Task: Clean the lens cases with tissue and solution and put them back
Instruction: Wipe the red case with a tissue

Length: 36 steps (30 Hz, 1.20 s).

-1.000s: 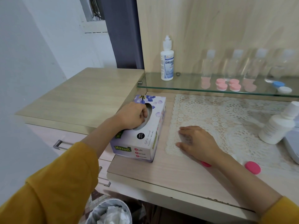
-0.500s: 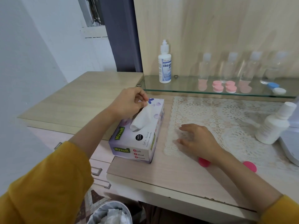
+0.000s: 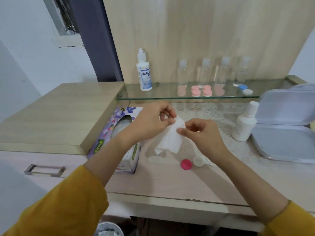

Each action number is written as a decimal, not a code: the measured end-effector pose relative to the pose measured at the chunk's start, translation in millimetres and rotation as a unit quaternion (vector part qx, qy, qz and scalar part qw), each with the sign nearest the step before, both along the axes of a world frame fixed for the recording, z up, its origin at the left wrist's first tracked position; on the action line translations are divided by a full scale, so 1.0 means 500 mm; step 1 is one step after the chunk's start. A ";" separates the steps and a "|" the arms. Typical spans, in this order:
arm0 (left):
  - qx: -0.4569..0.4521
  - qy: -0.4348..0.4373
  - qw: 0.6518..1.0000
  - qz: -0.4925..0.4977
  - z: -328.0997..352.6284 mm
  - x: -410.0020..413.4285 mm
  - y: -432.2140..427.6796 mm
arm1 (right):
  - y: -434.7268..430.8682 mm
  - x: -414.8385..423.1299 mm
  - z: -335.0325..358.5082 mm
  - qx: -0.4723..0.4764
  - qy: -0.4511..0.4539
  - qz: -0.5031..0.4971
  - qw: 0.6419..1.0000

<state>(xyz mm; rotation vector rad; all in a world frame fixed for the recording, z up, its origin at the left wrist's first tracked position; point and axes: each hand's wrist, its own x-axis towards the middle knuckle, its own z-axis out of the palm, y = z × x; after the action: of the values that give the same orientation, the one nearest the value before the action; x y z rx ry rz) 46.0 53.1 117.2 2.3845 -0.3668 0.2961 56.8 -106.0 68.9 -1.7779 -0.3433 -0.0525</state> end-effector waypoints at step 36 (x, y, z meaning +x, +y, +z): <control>-0.231 0.066 0.971 0.014 -0.105 -0.038 -0.090 | -0.128 -0.021 -0.020 -0.083 -0.064 0.086 0.991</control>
<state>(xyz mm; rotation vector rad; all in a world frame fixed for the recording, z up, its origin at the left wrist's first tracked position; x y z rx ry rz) 27.1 8.3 64.6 1.9384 -0.1765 0.2076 46.5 -169.9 58.9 -1.9068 -0.6090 -0.0158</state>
